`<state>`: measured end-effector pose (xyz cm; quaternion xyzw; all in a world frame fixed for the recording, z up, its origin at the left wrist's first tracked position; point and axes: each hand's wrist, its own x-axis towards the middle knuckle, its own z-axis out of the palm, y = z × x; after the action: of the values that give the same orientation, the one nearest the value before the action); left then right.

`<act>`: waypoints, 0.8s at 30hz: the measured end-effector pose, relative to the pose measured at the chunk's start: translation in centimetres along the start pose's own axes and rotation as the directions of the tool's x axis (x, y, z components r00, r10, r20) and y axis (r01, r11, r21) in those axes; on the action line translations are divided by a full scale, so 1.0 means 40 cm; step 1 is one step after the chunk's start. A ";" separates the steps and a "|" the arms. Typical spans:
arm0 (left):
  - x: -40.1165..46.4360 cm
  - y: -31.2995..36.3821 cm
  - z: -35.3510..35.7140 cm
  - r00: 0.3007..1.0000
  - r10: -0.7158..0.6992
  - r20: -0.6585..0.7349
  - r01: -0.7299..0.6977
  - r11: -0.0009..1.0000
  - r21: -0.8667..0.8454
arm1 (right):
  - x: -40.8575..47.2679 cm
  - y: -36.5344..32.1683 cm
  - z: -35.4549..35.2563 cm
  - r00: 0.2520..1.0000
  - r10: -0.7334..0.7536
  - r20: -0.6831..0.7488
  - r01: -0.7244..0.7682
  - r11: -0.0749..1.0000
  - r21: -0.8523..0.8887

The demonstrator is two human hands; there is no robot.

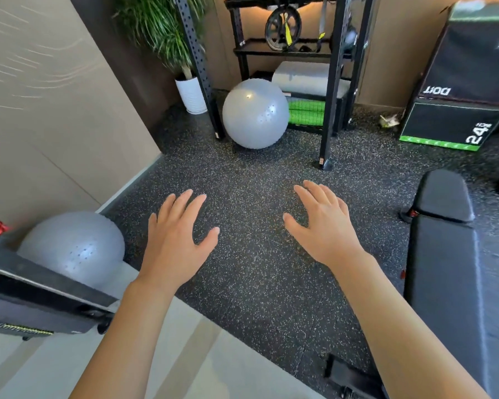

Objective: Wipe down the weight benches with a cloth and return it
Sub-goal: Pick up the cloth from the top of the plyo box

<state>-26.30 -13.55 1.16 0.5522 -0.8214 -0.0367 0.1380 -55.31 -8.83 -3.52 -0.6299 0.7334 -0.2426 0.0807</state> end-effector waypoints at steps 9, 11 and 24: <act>0.184 0.081 0.073 0.996 0.090 0.025 -0.090 0.996 -0.011 | 0.094 0.114 -0.033 0.997 0.076 -0.031 -0.079 0.990 -0.114; 0.235 0.083 0.089 0.993 0.115 0.030 -0.114 0.993 -0.018 | 0.127 0.123 -0.033 0.995 0.091 -0.036 -0.095 0.988 -0.123; 0.715 -0.009 0.172 0.952 0.306 0.019 -0.302 0.946 -0.120 | 0.487 0.115 0.007 0.968 0.224 -0.116 -0.243 0.952 -0.188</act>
<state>-37.89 -40.56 -0.19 0.4095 -0.8956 -0.0727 0.1581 -63.02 -27.25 -2.24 -0.5316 0.8265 -0.1852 0.0107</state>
